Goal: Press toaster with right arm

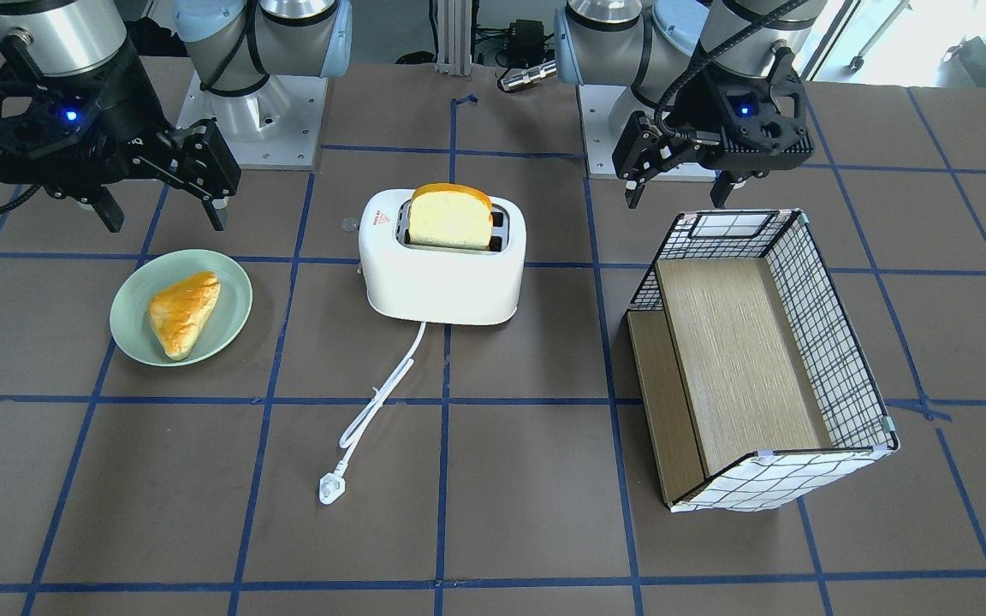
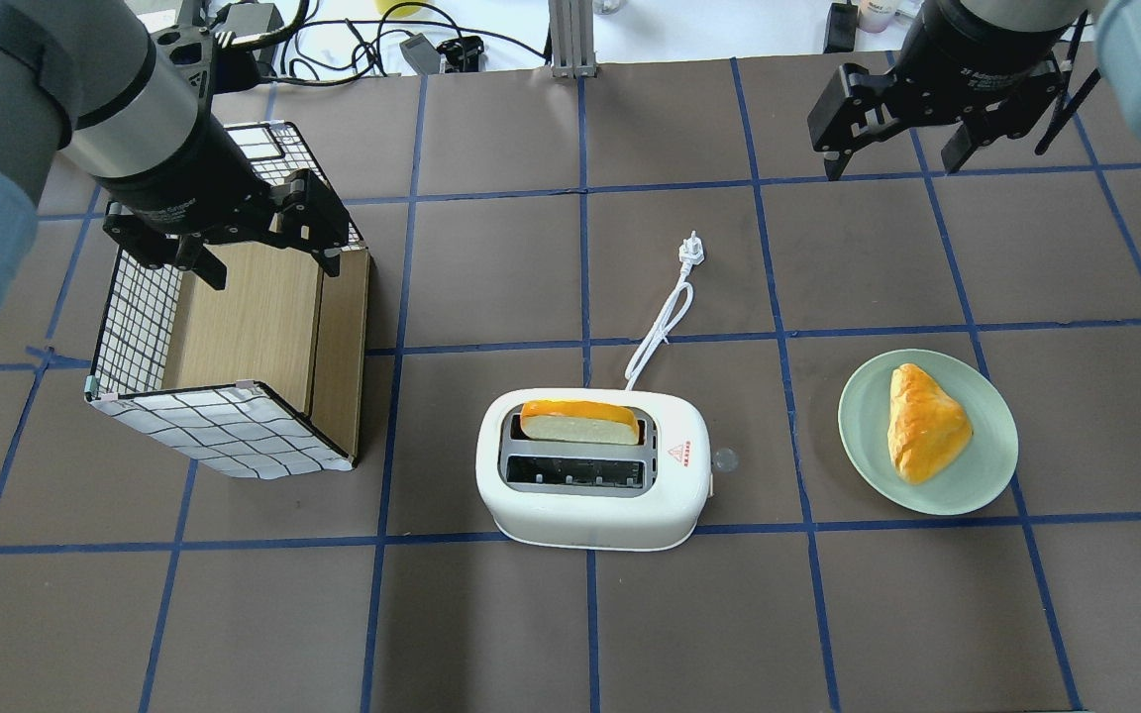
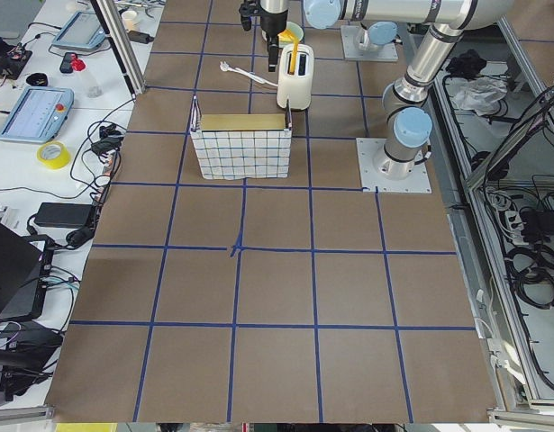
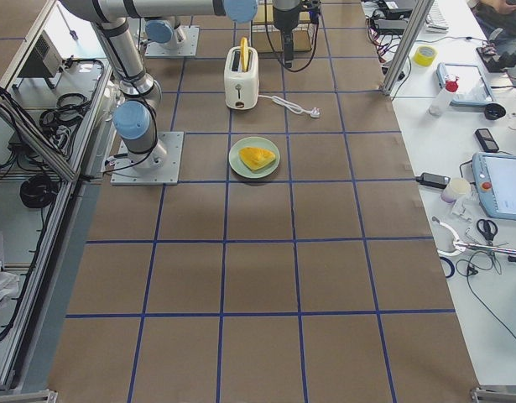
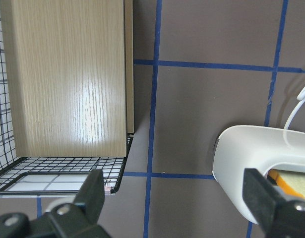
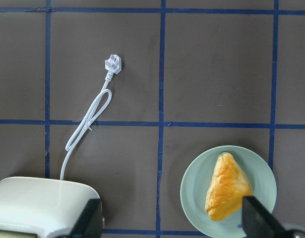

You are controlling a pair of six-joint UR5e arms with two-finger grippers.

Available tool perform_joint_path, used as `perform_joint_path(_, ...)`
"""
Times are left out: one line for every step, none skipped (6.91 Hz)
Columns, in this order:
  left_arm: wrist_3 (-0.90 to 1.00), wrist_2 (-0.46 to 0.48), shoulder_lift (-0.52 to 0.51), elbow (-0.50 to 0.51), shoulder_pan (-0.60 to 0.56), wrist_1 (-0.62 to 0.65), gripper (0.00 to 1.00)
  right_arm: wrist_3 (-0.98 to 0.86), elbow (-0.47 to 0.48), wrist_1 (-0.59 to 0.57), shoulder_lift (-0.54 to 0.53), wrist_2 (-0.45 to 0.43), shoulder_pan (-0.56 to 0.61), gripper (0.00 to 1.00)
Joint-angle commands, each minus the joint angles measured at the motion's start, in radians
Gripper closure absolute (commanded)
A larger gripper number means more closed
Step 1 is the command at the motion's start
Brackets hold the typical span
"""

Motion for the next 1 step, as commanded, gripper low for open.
perform_joint_path(0.000, 0.000, 0.000, 0.000, 0.000, 0.000, 0.00, 0.002, -0.001, 0.002, -0.001, -0.002, 0.001, 0.00)
